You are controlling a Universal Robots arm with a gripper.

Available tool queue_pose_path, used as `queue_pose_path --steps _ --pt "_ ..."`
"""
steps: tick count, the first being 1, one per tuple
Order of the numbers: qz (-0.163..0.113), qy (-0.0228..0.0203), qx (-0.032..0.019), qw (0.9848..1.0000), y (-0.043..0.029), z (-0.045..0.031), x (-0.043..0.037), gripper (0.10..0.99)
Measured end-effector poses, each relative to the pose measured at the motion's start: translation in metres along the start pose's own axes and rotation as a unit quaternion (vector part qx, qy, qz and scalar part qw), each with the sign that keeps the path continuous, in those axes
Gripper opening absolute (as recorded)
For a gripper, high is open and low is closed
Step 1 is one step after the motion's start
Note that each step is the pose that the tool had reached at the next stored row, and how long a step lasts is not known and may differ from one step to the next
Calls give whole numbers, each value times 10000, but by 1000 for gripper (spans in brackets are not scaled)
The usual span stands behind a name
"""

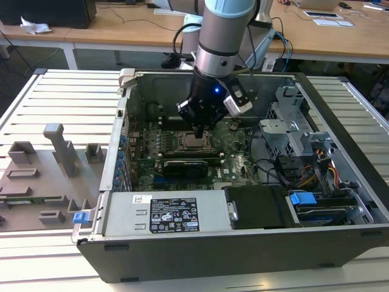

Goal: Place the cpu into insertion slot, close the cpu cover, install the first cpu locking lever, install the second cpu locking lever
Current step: 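Install the second cpu locking lever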

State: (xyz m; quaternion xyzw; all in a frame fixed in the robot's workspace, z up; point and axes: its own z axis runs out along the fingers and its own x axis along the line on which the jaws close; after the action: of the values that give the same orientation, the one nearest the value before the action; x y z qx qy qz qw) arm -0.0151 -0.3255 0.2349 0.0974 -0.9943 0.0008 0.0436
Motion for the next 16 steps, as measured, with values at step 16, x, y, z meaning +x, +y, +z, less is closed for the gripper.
queue_pose_path --steps 16 --pt "0 0 0 10000 3 -406 36 106"
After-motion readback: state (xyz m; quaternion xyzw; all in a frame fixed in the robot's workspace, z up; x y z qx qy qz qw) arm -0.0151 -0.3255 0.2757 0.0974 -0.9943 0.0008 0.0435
